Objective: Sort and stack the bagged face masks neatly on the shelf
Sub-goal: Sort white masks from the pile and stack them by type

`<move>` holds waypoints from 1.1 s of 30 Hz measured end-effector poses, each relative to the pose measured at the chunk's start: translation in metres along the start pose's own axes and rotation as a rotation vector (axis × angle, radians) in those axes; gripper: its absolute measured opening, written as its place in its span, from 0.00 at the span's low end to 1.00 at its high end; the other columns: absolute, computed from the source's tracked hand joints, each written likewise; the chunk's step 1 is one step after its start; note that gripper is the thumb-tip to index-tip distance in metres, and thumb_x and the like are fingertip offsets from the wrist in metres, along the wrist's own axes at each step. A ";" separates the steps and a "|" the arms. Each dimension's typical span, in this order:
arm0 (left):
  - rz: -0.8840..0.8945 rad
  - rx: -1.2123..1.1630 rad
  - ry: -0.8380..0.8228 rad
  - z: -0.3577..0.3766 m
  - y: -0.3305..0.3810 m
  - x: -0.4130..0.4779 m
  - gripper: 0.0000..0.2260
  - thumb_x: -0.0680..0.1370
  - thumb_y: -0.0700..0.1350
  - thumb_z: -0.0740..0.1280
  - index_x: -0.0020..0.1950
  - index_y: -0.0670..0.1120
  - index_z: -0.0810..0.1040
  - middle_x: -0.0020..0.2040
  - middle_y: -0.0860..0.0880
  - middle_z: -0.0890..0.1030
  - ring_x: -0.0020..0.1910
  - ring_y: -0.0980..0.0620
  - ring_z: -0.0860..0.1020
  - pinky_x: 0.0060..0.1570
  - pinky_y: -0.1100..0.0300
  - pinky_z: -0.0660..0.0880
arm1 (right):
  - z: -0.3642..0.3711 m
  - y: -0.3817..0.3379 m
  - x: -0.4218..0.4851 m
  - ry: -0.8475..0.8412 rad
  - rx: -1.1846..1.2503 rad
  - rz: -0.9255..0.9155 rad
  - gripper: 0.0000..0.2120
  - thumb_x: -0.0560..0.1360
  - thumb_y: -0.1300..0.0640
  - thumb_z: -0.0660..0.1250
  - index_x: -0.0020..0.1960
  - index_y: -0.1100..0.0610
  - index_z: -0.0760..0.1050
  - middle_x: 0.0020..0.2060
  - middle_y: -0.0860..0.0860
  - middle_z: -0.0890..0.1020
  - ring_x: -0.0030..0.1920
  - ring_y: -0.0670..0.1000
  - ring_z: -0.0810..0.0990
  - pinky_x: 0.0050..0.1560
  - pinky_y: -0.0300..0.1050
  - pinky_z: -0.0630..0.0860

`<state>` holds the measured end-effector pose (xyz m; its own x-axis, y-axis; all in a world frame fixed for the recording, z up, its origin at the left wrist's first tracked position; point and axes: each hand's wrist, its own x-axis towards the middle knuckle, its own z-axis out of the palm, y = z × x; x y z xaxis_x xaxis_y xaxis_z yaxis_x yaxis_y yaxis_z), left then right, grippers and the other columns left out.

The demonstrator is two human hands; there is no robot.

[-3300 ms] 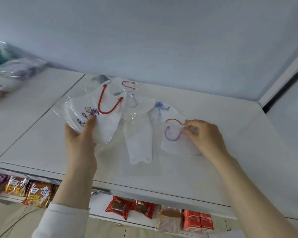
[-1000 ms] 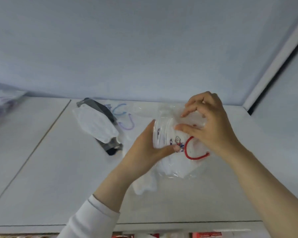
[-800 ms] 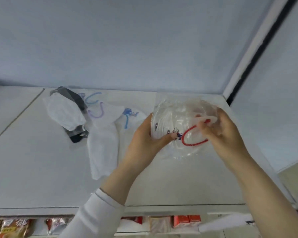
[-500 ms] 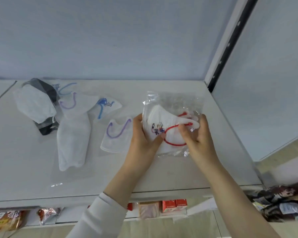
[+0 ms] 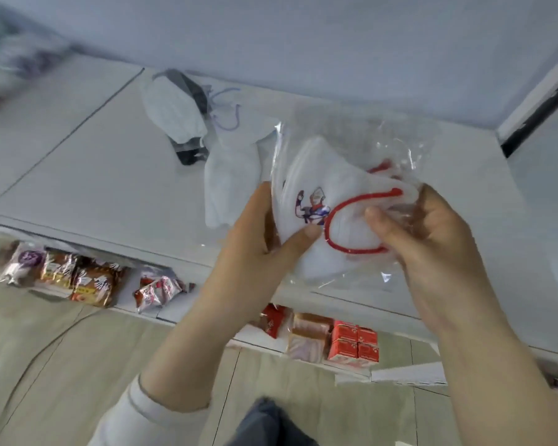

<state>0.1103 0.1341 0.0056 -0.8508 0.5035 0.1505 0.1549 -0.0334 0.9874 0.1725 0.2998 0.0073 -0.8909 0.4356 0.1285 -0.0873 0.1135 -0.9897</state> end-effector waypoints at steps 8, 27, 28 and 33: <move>-0.227 -0.045 0.364 -0.125 -0.037 -0.133 0.16 0.71 0.40 0.66 0.58 0.48 0.72 0.50 0.55 0.84 0.49 0.56 0.82 0.44 0.65 0.78 | 0.155 0.047 -0.049 -0.380 0.067 0.265 0.18 0.62 0.37 0.73 0.35 0.51 0.75 0.28 0.49 0.75 0.30 0.47 0.72 0.32 0.39 0.69; -0.869 -0.221 0.996 -0.420 -0.169 -0.448 0.11 0.76 0.40 0.69 0.35 0.48 0.73 0.22 0.60 0.72 0.24 0.65 0.71 0.31 0.69 0.70 | 0.578 0.162 -0.256 -0.953 -0.288 0.706 0.06 0.75 0.59 0.67 0.39 0.58 0.74 0.32 0.50 0.80 0.35 0.49 0.76 0.36 0.40 0.73; -0.869 -0.237 1.026 -0.434 -0.173 -0.451 0.14 0.76 0.38 0.69 0.33 0.50 0.71 0.21 0.61 0.71 0.22 0.65 0.70 0.29 0.71 0.69 | 0.598 0.164 -0.257 -0.977 -0.298 0.708 0.05 0.75 0.60 0.67 0.41 0.60 0.75 0.34 0.53 0.80 0.36 0.49 0.76 0.36 0.40 0.74; -0.874 -0.224 1.135 -0.522 -0.190 -0.454 0.14 0.75 0.39 0.70 0.31 0.45 0.71 0.24 0.58 0.67 0.26 0.60 0.67 0.33 0.64 0.67 | 0.701 0.169 -0.244 -1.050 -0.323 0.662 0.14 0.75 0.59 0.67 0.52 0.70 0.76 0.42 0.60 0.82 0.38 0.50 0.80 0.43 0.45 0.76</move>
<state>0.2054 -0.5385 -0.2246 -0.5785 -0.5053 -0.6403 -0.6020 -0.2652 0.7532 0.0629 -0.4135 -0.2358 -0.6579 -0.4017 -0.6371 0.4851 0.4211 -0.7664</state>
